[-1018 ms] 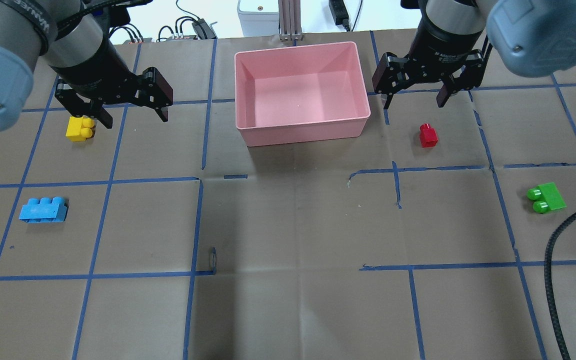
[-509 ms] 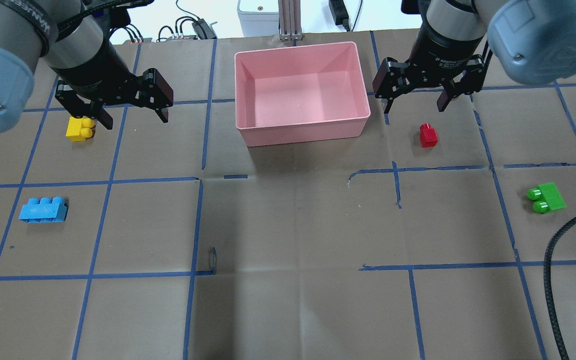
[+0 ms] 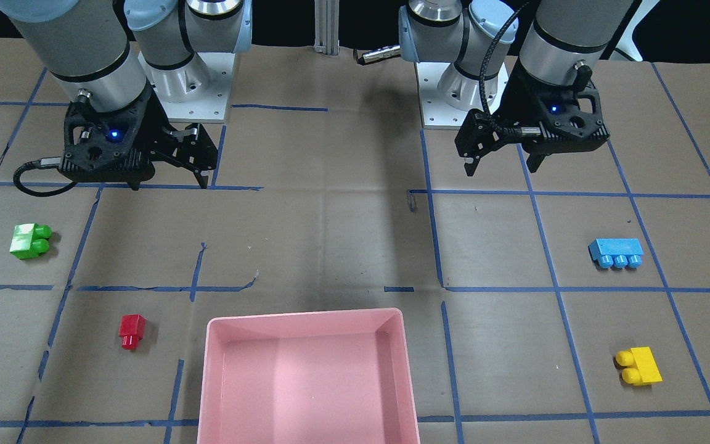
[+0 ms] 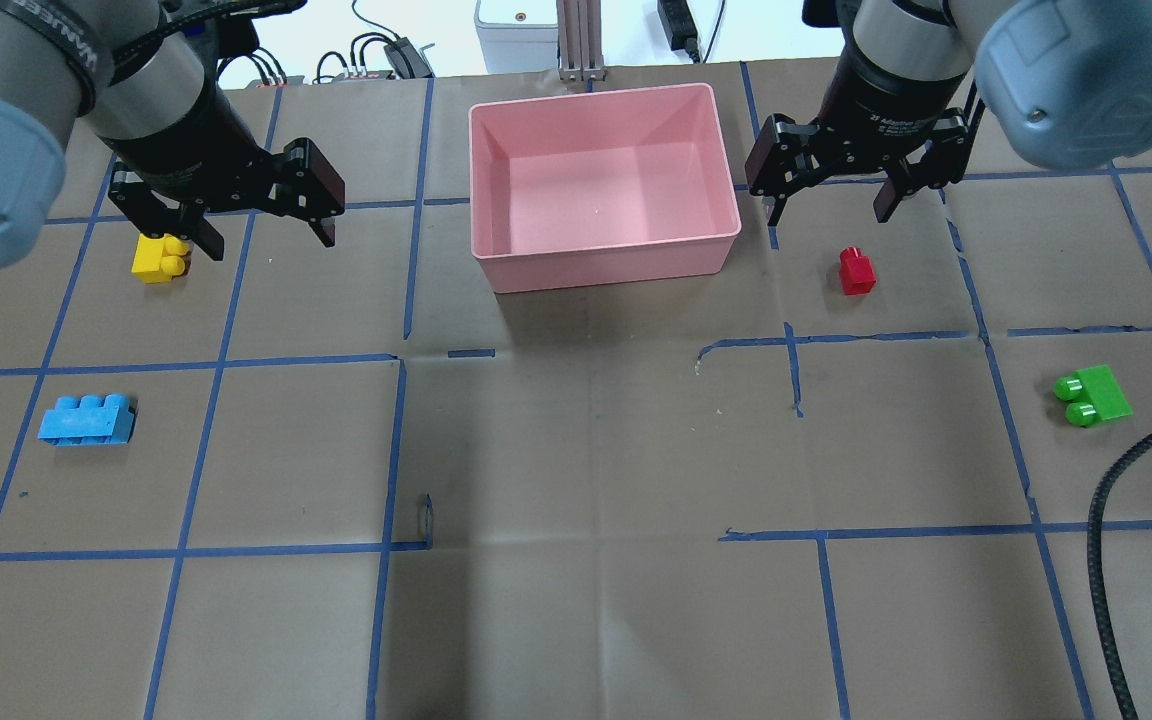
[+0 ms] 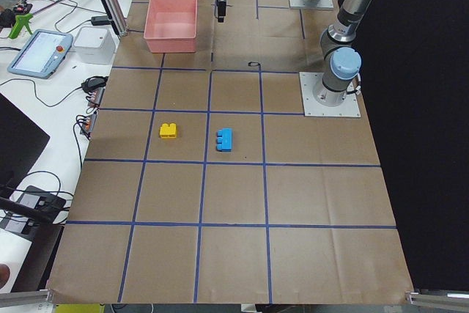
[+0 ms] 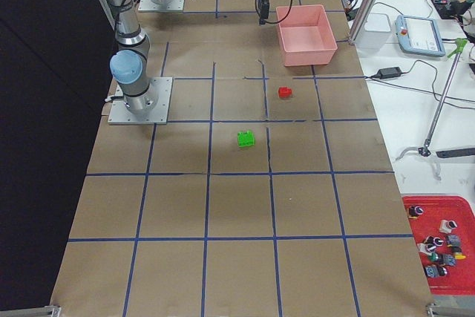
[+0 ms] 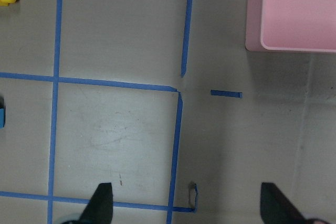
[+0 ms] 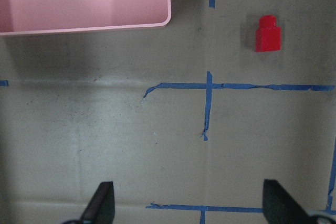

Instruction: Put all blocks into box

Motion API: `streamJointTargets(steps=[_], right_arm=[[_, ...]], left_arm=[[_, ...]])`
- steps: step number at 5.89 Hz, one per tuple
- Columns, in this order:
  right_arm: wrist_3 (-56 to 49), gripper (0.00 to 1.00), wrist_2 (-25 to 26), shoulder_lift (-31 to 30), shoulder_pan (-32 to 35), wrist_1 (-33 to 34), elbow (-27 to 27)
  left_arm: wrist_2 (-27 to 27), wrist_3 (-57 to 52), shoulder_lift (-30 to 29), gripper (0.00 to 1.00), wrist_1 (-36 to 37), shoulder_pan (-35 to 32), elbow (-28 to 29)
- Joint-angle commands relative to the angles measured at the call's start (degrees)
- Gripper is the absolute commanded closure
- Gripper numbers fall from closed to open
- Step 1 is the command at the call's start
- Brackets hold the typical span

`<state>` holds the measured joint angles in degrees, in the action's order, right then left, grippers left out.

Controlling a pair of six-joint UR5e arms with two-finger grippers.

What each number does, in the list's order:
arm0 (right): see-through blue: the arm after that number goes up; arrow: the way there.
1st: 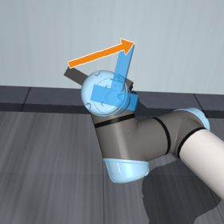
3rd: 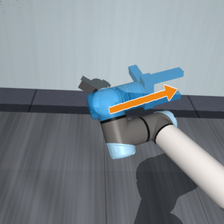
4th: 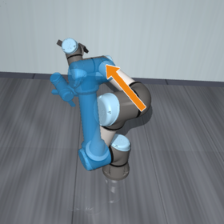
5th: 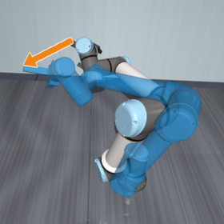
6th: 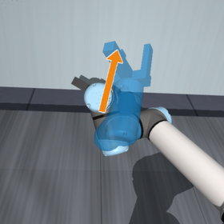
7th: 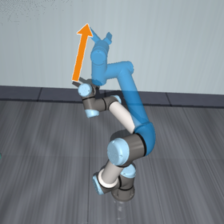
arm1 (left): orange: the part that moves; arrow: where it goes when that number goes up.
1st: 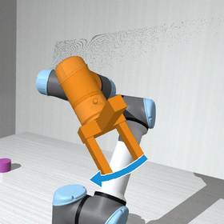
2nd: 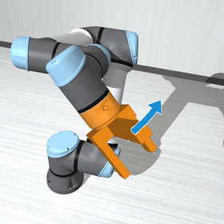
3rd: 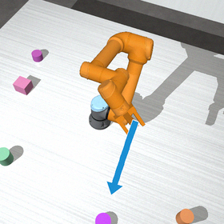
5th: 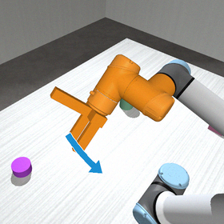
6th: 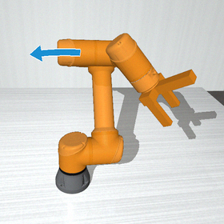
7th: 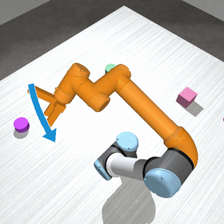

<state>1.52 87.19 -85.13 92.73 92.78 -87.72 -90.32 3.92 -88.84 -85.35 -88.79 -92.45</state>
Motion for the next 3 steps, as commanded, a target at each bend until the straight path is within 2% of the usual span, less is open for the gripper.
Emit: streamJointTargets(steps=[1,2,3], right_arm=[[0.0,0.0,0.0,0.1,0.0,0.1,0.0],[-0.8,0.0,-0.1,0.2,-0.2,0.2,-0.1],[-1.0,0.0,3.2,0.4,-0.2,0.0,-0.3]], left_arm=[[-0.1,-3.5,0.9,0.02,-0.3,4.7,-0.4],[-0.1,-12.3,1.0,0.02,-0.8,11.5,-0.4],[-0.2,-21.1,1.3,0.02,-1.1,20.5,-0.9]])
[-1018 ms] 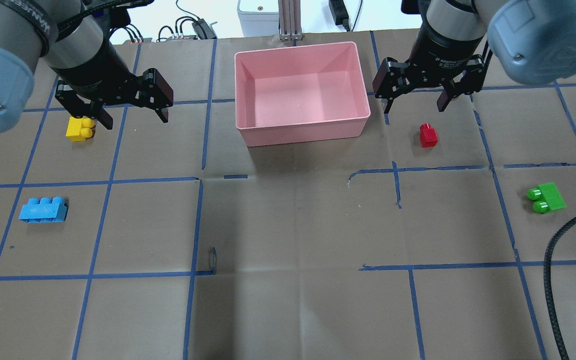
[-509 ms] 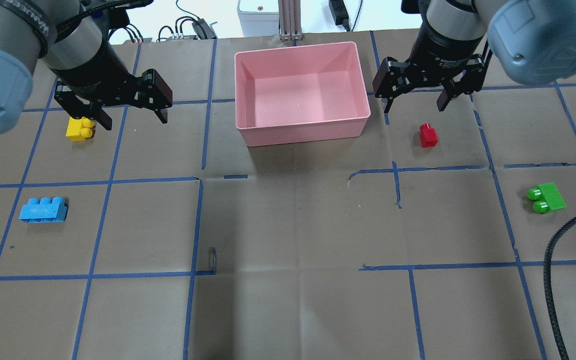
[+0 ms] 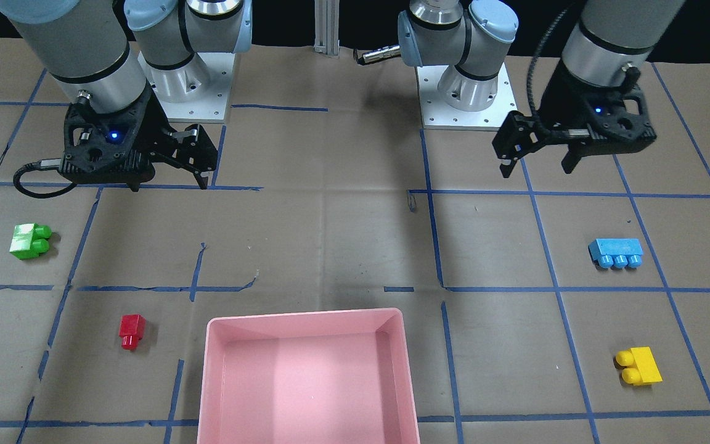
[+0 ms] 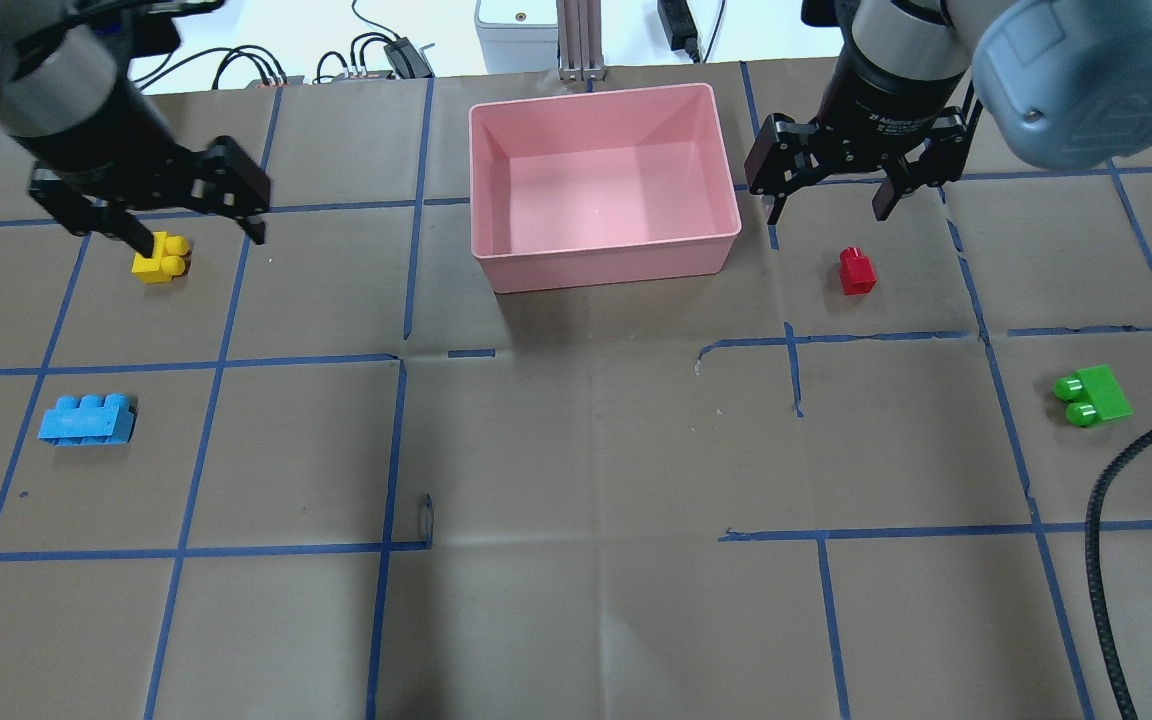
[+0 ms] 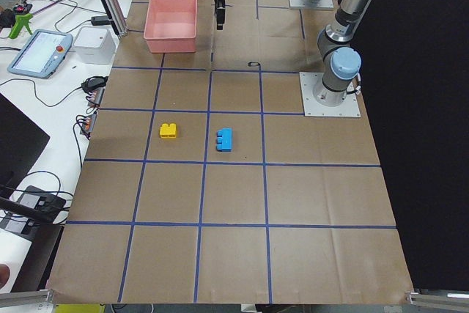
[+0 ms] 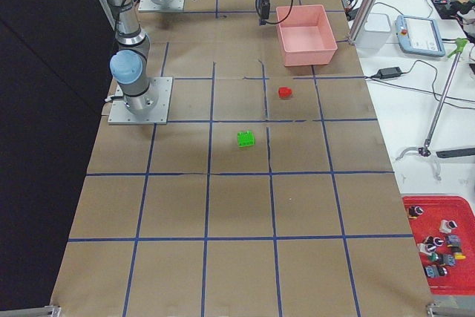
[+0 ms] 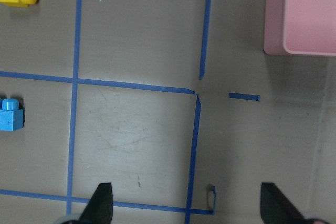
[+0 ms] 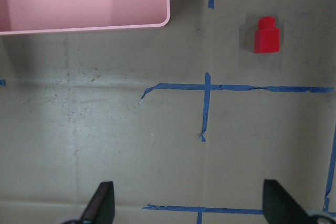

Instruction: Put all blocks into box

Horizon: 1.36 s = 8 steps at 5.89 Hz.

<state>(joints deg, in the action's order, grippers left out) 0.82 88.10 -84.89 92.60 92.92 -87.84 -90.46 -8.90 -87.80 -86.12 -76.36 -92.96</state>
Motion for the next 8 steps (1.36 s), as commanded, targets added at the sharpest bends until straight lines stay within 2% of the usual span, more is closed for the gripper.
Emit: streamJointTargets(steps=[1,2,3,4,6,7,8], right_arm=[[-0.3,0.0,2.3,0.2,-0.1,-0.1,-0.1],[-3.4,0.01,4.3,-0.3,-2.8,0.5,-1.5],[-15.7,0.01,4.4,-0.6,-11.7,3.6,-4.2],[-27.3,0.01,4.0,-0.6,-19.7,8.6,-5.2],[-36.0,0.0,3.5,0.3,-30.2,17.6,-9.7],[-36.3,0.0,3.1,-0.3,-34.6,18.8,-13.6],[-32.2,0.0,3.1,-0.7,-36.6,20.0,-19.8]], left_arm=[[0.0,-14.7,0.2,0.02,0.2,16.9,-1.8],[0.2,-22.0,-0.5,0.02,0.5,25.3,-3.6],[0.3,-27.5,-0.8,0.02,1.0,30.7,-6.7],[0.2,-30.6,-0.8,0.02,4.9,32.1,-9.1],[0.4,-47.3,-2.1,0.02,7.2,31.9,-9.3],[0.6,-61.3,-2.0,0.02,7.1,31.7,-9.3],[0.6,-74.2,-2.0,0.02,6.9,31.7,-9.4]])
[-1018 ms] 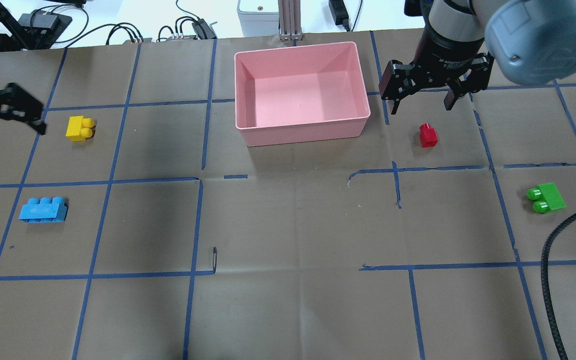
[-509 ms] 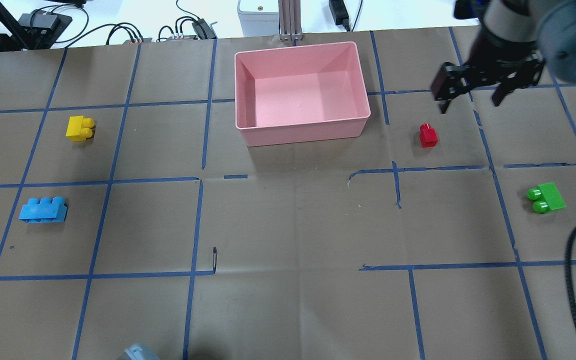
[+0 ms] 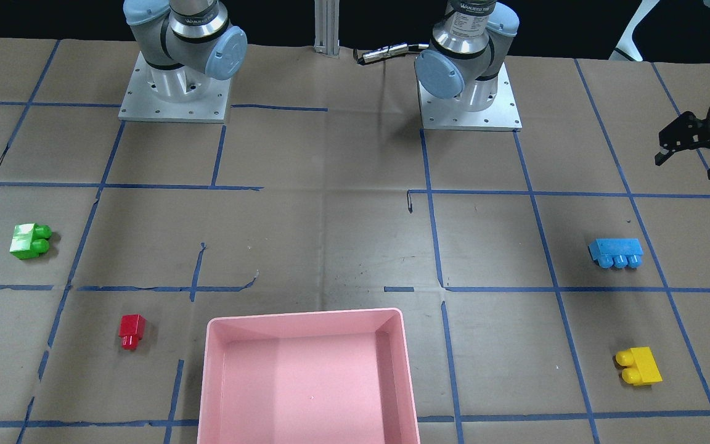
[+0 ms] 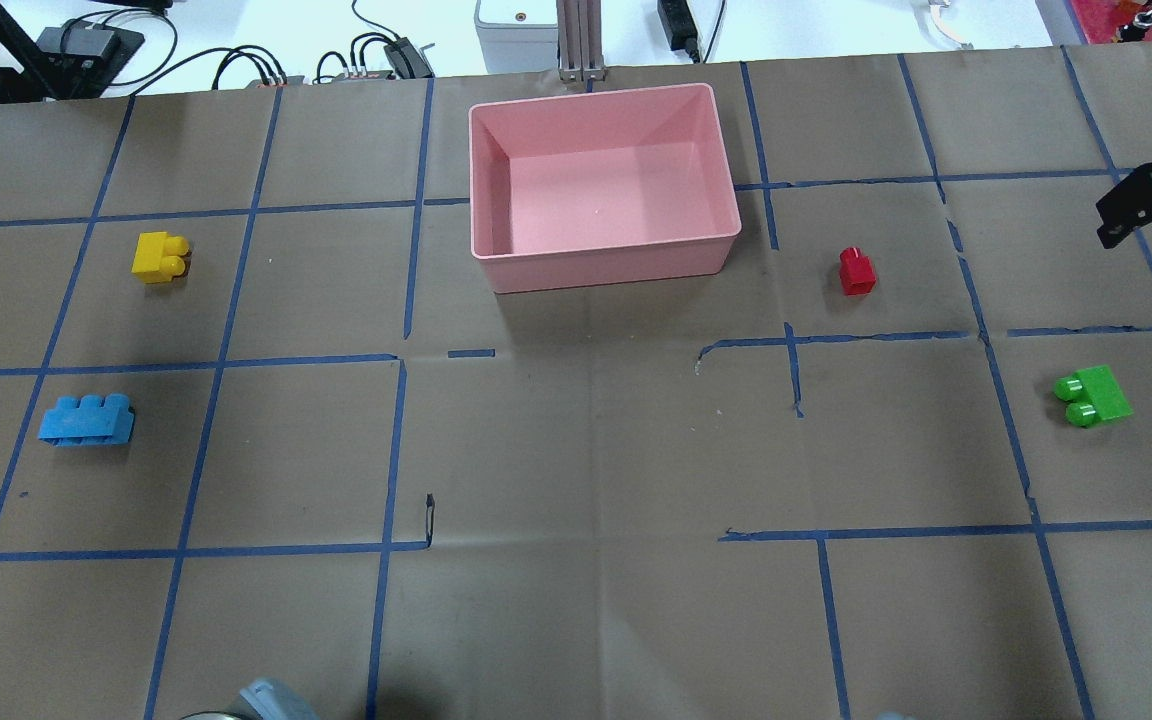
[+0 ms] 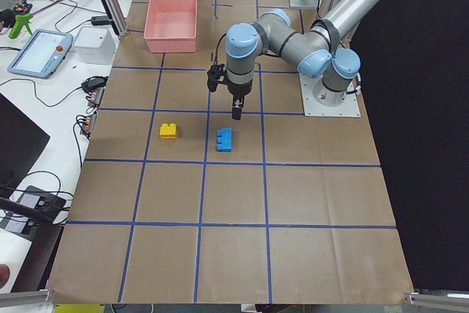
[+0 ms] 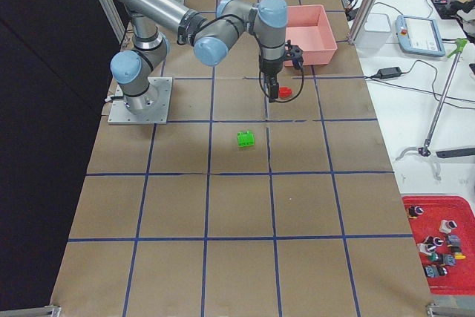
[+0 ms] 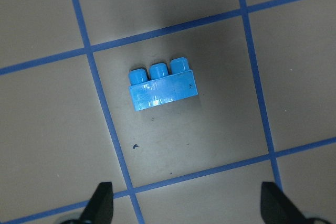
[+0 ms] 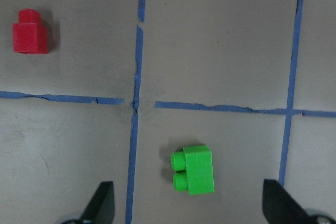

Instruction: Put all blocks into box

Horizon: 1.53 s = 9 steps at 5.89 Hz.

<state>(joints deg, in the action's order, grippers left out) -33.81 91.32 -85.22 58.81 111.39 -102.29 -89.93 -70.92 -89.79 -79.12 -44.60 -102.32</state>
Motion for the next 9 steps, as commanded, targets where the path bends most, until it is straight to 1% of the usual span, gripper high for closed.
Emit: streamJointTargets(steps=[1,2,3,4,5,6,7,8,9], right_arm=[[2.3,0.0,0.1,-0.6,-4.3,6.7,-10.2],[1.9,0.0,0.5,0.1,-4.4,13.4,-14.3],[1.6,0.01,0.6,1.5,-5.5,19.9,-18.5],[-3.2,0.01,0.2,4.4,-9.1,26.1,-21.4],[-6.7,0.01,0.1,7.6,-10.2,28.0,-21.6],[-7.1,0.01,0.1,9.4,-10.2,30.1,-21.6],[-7.0,0.01,0.0,9.8,-9.9,31.0,-21.8],[-6.9,0.01,0.0,9.7,-9.7,31.0,-21.9],[-6.9,0.01,-0.1,10.1,-9.3,31.0,-21.9]], left_arm=[[-0.1,-24.1,-0.1,0.02,-0.1,0.0,-0.1],[0.2,-36.1,0.0,0.02,-0.3,-0.2,-0.1],[0.4,-50.7,0.0,0.02,-0.4,-0.4,-0.1],[0.2,-62.2,-0.2,0.02,-0.8,-0.5,-0.3],[-0.2,-68.0,-0.2,0.02,-0.8,-0.5,-1.5],[0.3,-67.4,-0.5,0.02,-0.3,-0.4,-4.1],[0.5,-67.2,-2.2,0.01,2.7,-0.4,-7.9],[0.4,-67.3,-5.4,0.01,9.8,-0.5,-9.5],[0.4,-67.3,-9.3,0.01,13.0,-0.5,-9.7]])
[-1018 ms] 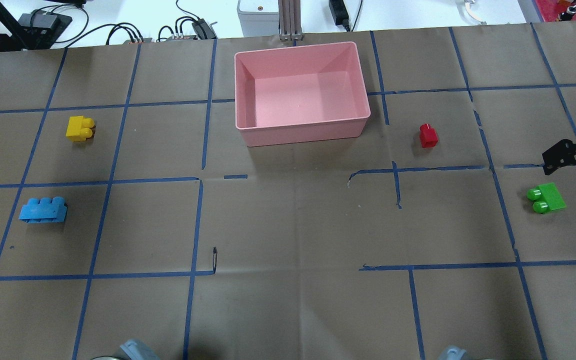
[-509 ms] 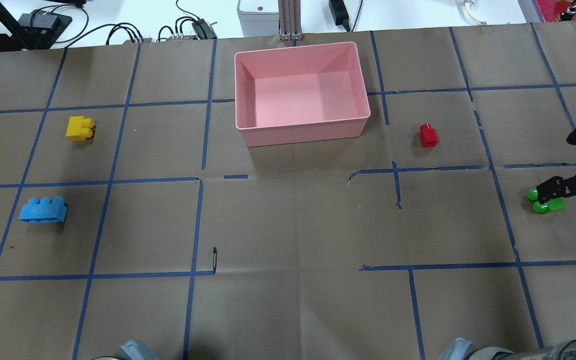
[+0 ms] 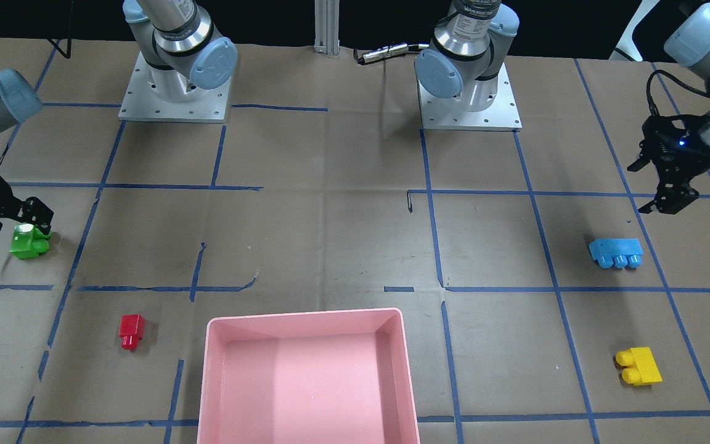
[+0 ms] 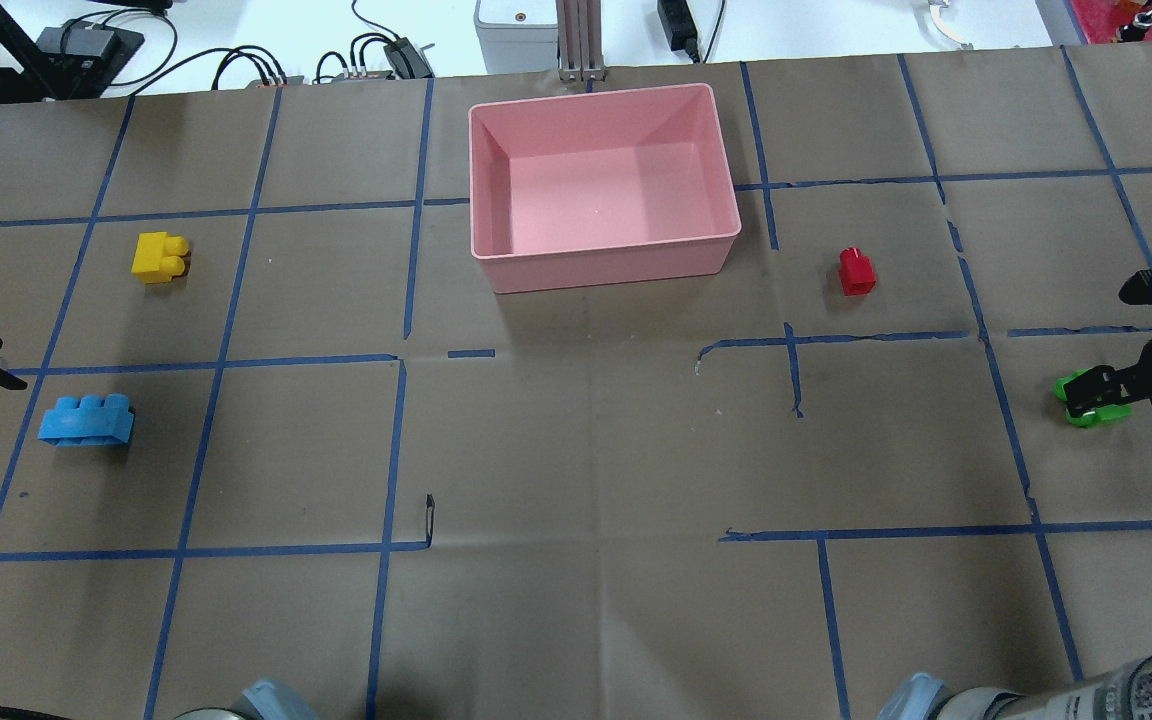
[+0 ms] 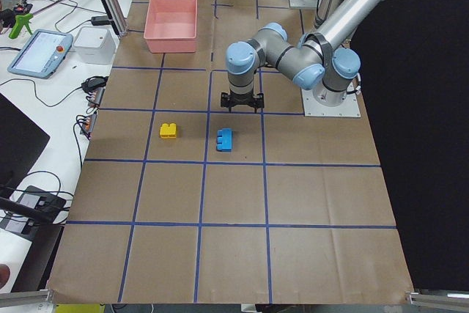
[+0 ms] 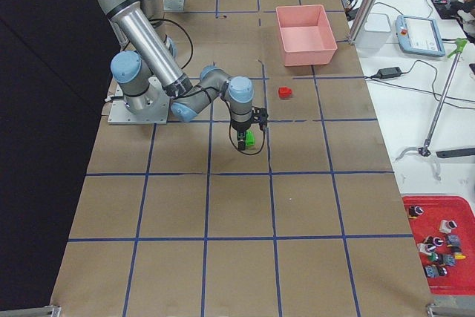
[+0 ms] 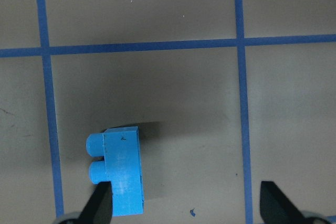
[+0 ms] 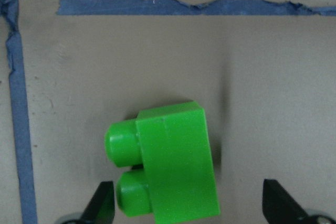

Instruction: Put all blocks into box

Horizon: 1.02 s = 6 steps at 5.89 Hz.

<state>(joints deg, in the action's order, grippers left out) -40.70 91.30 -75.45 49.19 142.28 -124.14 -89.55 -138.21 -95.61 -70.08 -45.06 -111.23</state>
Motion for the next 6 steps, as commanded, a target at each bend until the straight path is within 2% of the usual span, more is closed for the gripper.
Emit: streamJointTargets(steps=[1,3,4,5,6], right_arm=[[0.0,0.02,-0.2,0.9,1.0,0.2,0.4],[-0.1,0.02,-1.6,1.2,1.2,0.2,0.5],[-0.1,0.09,-1.6,1.3,1.2,0.2,0.4],[-0.3,0.42,-1.5,1.2,1.2,0.1,0.5],[-1.7,0.71,-1.4,1.3,1.2,0.1,0.5]], left_arm=[[-0.1,0.0,-7.0,0.01,8.1,0.0,-1.1],[0.2,2.0,-9.3,0.01,13.4,-0.1,-2.1],[0.3,2.2,-10.8,0.01,15.0,-1.9,-2.0],[0.3,2.8,-13.3,0.01,20.9,-3.7,-2.2],[0.3,2.9,-13.4,0.02,21.4,-3.9,-2.2]])
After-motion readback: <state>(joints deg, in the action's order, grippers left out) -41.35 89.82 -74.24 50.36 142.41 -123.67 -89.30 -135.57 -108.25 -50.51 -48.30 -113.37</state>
